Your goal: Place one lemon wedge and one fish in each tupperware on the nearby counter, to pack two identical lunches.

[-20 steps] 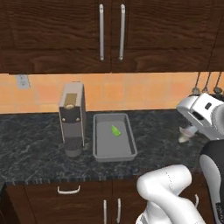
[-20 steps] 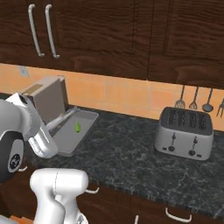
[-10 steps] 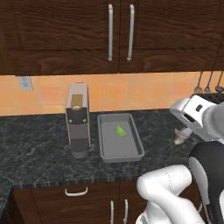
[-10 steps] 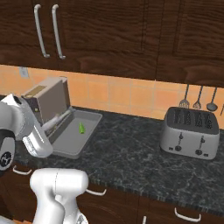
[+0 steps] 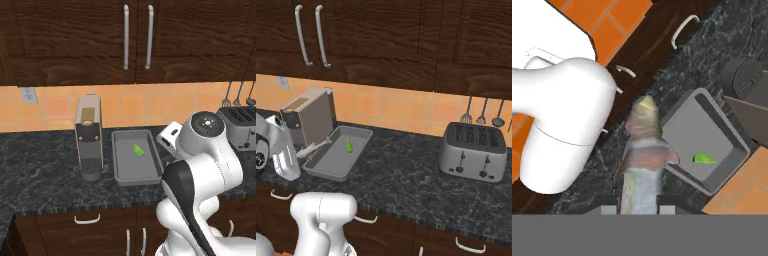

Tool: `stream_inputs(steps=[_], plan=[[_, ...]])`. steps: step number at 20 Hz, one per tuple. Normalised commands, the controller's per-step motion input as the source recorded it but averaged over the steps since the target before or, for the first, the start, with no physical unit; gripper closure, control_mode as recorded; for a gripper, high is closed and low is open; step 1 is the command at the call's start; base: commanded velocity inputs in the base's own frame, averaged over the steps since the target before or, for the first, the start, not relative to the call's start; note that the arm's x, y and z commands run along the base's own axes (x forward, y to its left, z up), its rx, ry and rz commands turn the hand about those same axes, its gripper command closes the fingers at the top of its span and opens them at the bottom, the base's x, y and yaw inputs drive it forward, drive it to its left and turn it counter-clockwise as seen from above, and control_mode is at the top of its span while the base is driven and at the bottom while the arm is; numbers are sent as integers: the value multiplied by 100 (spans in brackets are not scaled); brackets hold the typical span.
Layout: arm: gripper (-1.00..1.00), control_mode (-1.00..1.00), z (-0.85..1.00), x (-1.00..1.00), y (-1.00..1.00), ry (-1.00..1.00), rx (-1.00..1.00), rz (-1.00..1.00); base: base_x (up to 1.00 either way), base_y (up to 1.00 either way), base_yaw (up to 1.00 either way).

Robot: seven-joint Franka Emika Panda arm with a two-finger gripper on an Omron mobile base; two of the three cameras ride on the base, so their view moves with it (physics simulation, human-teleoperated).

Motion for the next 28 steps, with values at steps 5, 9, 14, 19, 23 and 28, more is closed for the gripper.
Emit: stream_inputs(steps=[5, 9, 14, 19, 23, 28], plan=[[100, -100, -82, 74, 34, 21, 34, -3, 0, 0, 0], [100, -100, -39, 54, 31, 1, 28, -11, 0, 0, 0], [100, -100, -26, 33, 17, -12, 15, -27, 0, 0, 0], [100, -100, -12, 33, 0, 2, 2, 1, 0, 0, 0], [100, -100, -42, 50, -15, 10, -3, 22, 0, 0, 0], [100, -100, -62, 66, -4, 8, -9, 21, 0, 0, 0]])
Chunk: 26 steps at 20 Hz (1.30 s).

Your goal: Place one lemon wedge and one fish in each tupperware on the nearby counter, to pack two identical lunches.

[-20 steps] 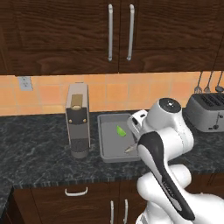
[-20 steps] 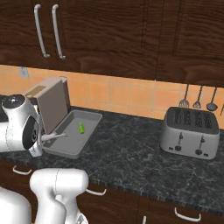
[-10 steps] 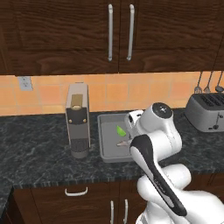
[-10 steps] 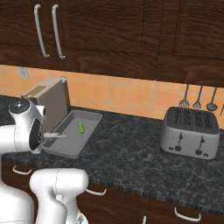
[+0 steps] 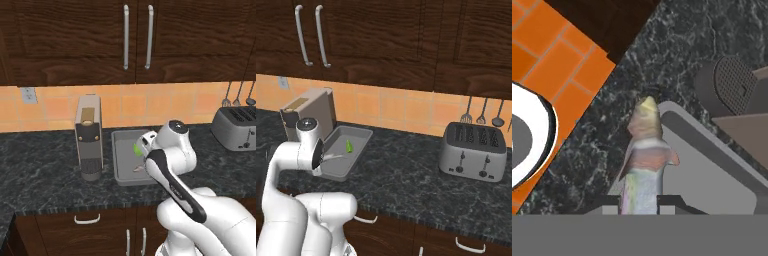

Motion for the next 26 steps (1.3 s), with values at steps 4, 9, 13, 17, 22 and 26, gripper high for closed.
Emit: stream_inputs(steps=[4, 9, 13, 17, 22, 26], plan=[[100, -100, -62, 66, 11, 0, -17, 8, 0, 0, 0], [100, -100, -25, 72, 0, 1, -6, 5, 0, 0, 0], [100, -100, -5, 59, 9, 12, 0, 5, 0, 0, 0], [100, -100, -31, 38, 26, 10, -4, 6, 0, 0, 0], [100, -100, -48, 12, 10, 4, -8, 7, 0, 0, 0], [-100, -100, -22, -11, -51, 0, -3, 8, 0, 0, 0]])
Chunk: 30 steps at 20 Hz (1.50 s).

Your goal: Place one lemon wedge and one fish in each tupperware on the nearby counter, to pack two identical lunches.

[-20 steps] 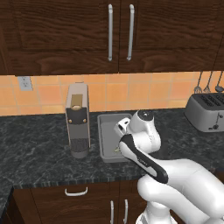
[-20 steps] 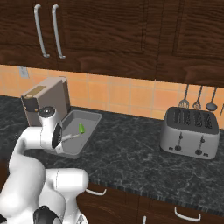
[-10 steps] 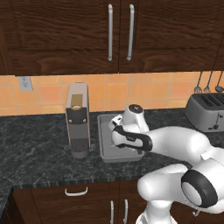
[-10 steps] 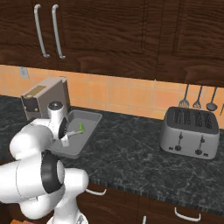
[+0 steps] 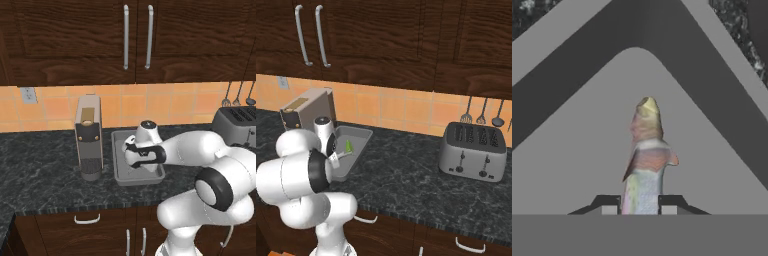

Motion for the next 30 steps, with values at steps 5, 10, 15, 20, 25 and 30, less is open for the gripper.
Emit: stream_inputs(steps=[5, 10, 15, 20, 25, 30], plan=[[-100, -100, -1, -12, -17, -5, -2, 7, 0, 0, 0], [-100, -100, 33, -18, 7, -14, -3, 1, 0, 0, 0], [-100, -100, 83, -73, 0, -25, 0, 0, 0, 0, 0], [-100, -100, 43, -95, 35, -13, -13, 8, 0, 0, 0], [-100, -100, 56, -70, 47, -23, -16, 6, 0, 0, 0], [-100, -100, 71, -43, 48, -21, -13, 1, 0, 0, 0]])
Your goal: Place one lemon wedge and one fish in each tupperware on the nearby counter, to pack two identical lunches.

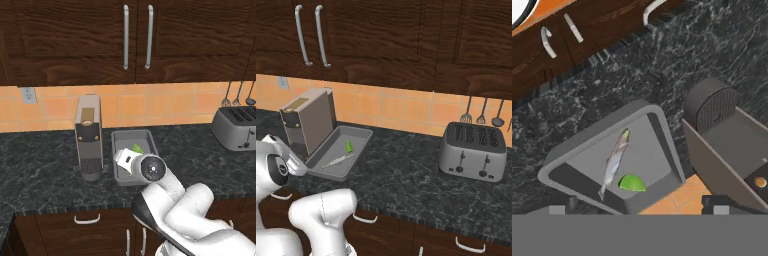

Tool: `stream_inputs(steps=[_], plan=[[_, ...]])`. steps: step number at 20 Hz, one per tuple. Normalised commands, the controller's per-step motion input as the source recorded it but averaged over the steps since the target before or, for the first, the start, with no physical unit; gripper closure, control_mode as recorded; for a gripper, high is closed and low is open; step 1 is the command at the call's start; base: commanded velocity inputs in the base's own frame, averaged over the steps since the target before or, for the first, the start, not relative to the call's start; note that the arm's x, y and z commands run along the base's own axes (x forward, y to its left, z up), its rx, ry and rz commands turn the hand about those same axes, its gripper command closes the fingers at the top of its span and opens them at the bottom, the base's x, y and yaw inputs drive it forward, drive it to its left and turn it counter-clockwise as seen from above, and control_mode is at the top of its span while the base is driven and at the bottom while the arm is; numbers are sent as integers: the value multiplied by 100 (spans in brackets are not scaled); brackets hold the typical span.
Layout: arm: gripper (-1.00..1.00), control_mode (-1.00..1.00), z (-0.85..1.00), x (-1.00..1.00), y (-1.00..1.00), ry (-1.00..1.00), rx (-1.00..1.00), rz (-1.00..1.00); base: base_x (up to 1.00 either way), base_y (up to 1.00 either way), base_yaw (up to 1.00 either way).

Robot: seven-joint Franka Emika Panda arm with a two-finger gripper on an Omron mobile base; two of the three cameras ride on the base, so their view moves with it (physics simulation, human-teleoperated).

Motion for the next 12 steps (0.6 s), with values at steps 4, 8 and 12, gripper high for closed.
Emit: stream_inputs(steps=[4, 8, 12], plan=[[-100, -100, 54, -37, 42, -16, -11, 2, 0, 0, 0], [-100, -100, 1, -22, 6, -6, -2, 1, 0, 0, 0], [-100, -100, 0, -24, -24, -1, 1, 0, 0, 0, 0]])
